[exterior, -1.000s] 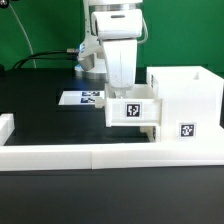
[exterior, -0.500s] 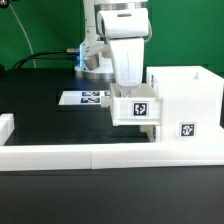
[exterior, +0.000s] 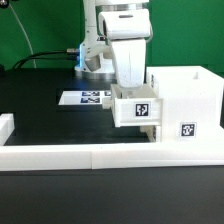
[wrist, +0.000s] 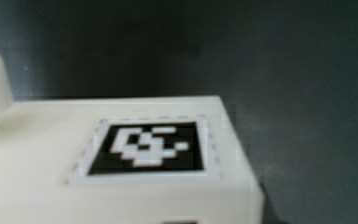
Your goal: Assemble drawer
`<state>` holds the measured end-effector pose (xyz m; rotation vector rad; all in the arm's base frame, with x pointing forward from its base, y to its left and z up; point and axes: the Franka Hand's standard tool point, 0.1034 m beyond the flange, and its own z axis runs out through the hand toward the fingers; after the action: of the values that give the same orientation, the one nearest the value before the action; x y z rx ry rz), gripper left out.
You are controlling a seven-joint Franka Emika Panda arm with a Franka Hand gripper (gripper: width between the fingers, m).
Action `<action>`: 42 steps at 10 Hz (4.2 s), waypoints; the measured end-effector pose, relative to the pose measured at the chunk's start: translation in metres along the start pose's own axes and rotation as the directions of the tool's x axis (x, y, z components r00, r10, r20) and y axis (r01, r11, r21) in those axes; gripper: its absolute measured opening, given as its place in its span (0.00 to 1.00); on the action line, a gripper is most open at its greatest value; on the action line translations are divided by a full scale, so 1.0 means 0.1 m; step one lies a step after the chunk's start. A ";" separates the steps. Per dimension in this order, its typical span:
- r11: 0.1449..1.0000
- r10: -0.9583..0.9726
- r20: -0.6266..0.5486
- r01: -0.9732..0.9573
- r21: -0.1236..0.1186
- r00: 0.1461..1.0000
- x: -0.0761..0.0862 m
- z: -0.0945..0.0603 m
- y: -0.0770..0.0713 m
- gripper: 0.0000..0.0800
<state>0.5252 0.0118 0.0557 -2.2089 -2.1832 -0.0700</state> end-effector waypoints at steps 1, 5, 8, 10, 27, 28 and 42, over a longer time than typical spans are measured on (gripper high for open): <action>1.000 -0.004 -0.001 0.004 0.000 1.000 0.03 0.00 0.00 0.05; 0.999 -0.042 -0.001 0.042 0.004 0.999 0.18 0.00 0.00 0.05; 0.999 -0.037 0.000 0.037 0.003 0.999 0.16 0.00 0.01 0.05; 1.000 -0.013 0.004 0.013 -0.013 1.000 0.15 -0.10 0.03 0.47; 0.999 -0.022 -0.160 0.026 0.028 0.987 -0.43 -0.03 0.11 0.81; 0.999 0.003 -0.160 0.002 0.032 0.987 -0.36 -0.03 0.12 0.81; 0.992 0.117 -0.168 -0.108 0.062 0.979 0.16 0.17 0.01 0.81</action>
Offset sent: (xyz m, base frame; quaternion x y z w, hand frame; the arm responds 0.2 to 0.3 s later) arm 0.0164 0.0254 0.0032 -0.0299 -0.0003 -0.1365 0.9902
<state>0.5268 0.0286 0.0400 -2.2031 -1.9456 -0.1903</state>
